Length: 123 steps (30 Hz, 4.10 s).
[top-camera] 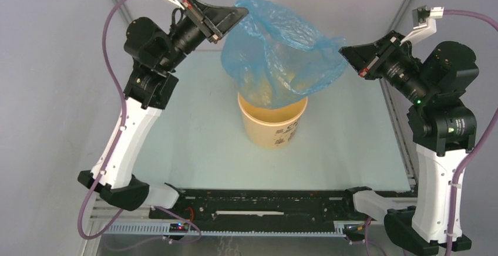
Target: Put the trash bags into the trash bin
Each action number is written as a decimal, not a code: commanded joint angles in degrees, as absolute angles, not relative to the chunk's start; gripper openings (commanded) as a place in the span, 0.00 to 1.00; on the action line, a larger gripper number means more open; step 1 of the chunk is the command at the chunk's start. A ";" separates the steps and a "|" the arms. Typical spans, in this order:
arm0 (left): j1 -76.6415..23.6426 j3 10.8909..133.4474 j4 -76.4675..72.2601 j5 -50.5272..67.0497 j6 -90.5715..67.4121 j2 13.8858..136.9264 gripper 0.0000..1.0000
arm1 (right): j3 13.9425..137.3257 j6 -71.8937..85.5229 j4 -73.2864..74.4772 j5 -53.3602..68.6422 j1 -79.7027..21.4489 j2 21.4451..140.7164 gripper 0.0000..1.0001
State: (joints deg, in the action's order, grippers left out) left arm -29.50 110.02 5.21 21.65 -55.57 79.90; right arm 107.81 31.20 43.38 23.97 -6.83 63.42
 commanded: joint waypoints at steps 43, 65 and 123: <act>-20.61 87.62 8.48 21.73 -56.46 70.21 0.00 | 103.08 23.75 53.05 26.83 -2.88 67.85 0.50; -19.98 86.97 16.69 17.03 -52.27 67.51 0.00 | 110.57 11.65 47.53 1.41 -40.36 88.34 0.53; -17.70 76.11 19.40 18.35 -44.12 69.78 0.00 | 100.98 14.41 52.48 -6.18 -36.48 83.37 0.92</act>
State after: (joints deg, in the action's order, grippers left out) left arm -17.98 76.79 22.37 16.97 -44.99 72.93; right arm 98.19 11.42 45.30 -4.54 -38.28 87.61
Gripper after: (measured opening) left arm 0.005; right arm 0.902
